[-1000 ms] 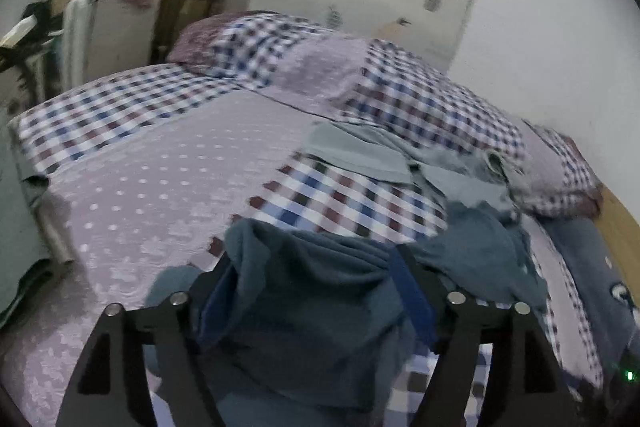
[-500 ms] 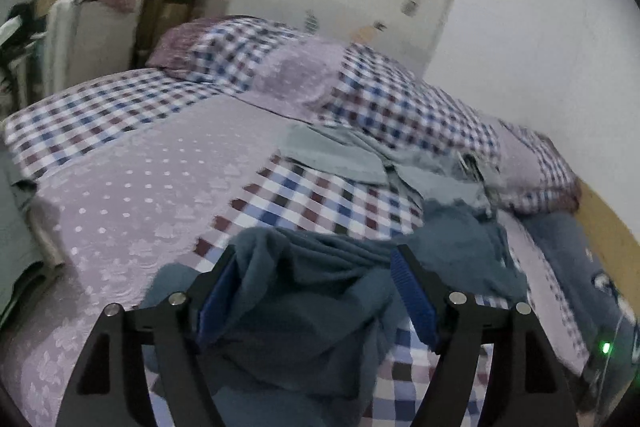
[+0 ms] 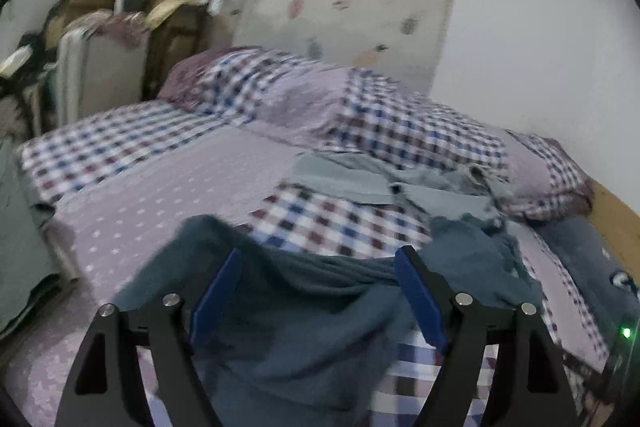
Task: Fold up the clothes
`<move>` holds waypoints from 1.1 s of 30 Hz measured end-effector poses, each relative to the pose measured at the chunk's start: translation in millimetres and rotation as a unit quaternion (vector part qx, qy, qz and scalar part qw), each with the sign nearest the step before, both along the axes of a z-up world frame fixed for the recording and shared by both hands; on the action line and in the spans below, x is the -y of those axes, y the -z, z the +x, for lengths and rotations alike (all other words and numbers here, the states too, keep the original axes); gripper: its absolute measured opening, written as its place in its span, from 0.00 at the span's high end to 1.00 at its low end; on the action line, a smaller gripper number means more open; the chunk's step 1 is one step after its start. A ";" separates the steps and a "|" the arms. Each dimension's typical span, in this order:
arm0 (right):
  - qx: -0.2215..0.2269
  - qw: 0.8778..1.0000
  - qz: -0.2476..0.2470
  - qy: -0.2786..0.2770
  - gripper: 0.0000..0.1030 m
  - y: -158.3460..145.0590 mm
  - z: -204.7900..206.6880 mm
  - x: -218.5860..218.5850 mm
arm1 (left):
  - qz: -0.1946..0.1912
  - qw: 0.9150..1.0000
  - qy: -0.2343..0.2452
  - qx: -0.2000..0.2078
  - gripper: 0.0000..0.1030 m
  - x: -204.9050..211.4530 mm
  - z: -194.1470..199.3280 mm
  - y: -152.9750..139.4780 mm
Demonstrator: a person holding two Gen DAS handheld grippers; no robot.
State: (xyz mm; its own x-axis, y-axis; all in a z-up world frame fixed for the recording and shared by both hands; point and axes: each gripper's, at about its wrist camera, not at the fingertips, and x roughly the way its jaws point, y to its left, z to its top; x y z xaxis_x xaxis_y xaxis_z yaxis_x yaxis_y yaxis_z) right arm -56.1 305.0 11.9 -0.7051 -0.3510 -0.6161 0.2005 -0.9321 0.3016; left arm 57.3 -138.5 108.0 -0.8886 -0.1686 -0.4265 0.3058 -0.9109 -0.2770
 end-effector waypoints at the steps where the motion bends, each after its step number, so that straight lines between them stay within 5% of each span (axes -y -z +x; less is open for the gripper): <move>1: -0.003 1.000 0.001 0.003 0.26 -1.5 0.3 -1.9 | -0.012 1.000 0.008 -0.007 0.17 -9.7 -0.2 -3.1; 8: -0.014 1.000 -0.015 0.011 0.24 -11.4 0.5 -17.0 | -0.079 0.989 0.126 -0.011 0.16 -86.8 -10.2 -4.9; 14: -0.014 1.000 -0.027 0.005 0.24 -13.4 0.5 -21.3 | -0.136 0.972 0.179 0.072 0.16 -125.1 -30.1 24.6; 23: -0.019 0.997 -0.055 0.049 0.24 -21.0 -0.5 -47.8 | -0.128 0.958 0.250 0.054 0.16 -170.4 -30.5 26.9; 29: -0.017 0.994 -0.080 0.070 0.24 -25.6 -3.3 -70.9 | -0.062 0.953 0.288 0.069 0.16 -218.1 -75.0 26.4; 33: -0.023 0.992 -0.092 0.081 0.24 -31.3 -5.4 -84.9 | -0.081 0.945 0.308 0.074 0.16 -260.9 -111.6 24.4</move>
